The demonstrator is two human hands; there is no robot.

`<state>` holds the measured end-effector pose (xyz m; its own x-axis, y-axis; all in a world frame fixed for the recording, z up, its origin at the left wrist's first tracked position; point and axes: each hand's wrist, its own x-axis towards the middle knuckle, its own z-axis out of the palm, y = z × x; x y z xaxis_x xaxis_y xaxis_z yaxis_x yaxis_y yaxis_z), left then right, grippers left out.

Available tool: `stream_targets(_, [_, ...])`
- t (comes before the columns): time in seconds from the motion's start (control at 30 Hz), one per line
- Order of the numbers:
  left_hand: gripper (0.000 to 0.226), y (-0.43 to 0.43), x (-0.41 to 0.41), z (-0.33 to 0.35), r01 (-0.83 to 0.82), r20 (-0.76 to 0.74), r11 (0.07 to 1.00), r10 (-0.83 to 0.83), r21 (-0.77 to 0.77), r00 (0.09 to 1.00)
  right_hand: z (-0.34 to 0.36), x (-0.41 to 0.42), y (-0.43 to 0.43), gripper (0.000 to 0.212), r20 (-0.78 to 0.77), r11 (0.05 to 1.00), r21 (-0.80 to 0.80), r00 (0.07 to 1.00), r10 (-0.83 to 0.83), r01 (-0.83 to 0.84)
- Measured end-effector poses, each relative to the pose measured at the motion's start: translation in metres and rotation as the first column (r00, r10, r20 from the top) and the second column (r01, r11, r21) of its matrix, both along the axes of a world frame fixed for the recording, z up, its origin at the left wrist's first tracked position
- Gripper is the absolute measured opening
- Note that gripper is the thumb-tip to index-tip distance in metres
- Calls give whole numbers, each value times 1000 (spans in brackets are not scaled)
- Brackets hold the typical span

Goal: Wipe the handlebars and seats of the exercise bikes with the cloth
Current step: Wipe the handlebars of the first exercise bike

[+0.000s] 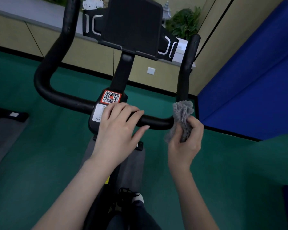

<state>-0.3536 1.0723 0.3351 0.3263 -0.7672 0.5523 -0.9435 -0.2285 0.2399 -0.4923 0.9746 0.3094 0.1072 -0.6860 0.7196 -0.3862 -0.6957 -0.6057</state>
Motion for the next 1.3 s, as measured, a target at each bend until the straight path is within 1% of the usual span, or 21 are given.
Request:
stream_targets(0.17, [38,-17,-17,3,86,-25,996,-85,27,996,-13,9,22,25,94,997,71,996,5,-12])
stream_targets(0.27, [41,-26,-21,0,91,-84,993,-85,69,993,-12,10,15,26,186,980,200,981,-62,24])
stream_targets(0.37, [41,-29,-21,-4,79,-92,993,-72,82,993,-5,11,5,26,314,933,361,941,-123,2])
stream_targets(0.57, [36,-31,-21,-7,80,-146,996,-72,47,987,-10,16,16,24,455,878,475,872,-180,-66])
stream_targets(0.67, [35,-31,-22,-6,82,-152,996,-76,35,985,-4,13,-7,21,504,804,581,832,-232,-127])
stream_targets(0.73, [35,-31,-23,-7,82,-153,996,-76,34,985,-1,12,-18,20,539,763,620,805,-246,-182])
stream_targets(0.8, [34,-31,-23,-7,79,-151,996,-73,34,986,-3,15,-11,19,555,739,640,791,-257,-210])
stream_targets(0.87, [34,-32,-24,-8,72,-139,997,-68,25,988,-6,15,3,17,559,694,679,781,-279,-238])
stream_targets(0.9, [33,-32,-24,-9,70,-131,997,-66,21,989,-7,14,6,17,569,655,705,767,-295,-271])
stream_targets(0.97, [33,-32,-25,-10,68,-118,998,-66,17,991,-3,12,-1,20,621,524,750,702,-349,-403])
stream_targets(1.0, [34,-32,-24,-11,69,-114,997,-67,17,991,0,11,-9,20,652,459,747,662,-369,-480])
stream_targets(1.07, [34,-33,-24,-11,72,-107,997,-70,15,992,6,9,-19,25,679,381,733,631,-375,-563])
stream_targets(1.2, [31,-33,-24,-13,74,-92,997,-75,-11,993,-1,9,-4,26,679,314,734,641,-359,-602])
stream_targets(1.27, [31,-33,-23,-15,77,-82,997,-78,-15,994,-3,7,-1,26,681,318,732,637,-361,-602])
stream_targets(1.3, [31,-33,-23,-15,79,-76,997,-80,-13,994,-3,6,-4,26,685,340,729,634,-360,-594])
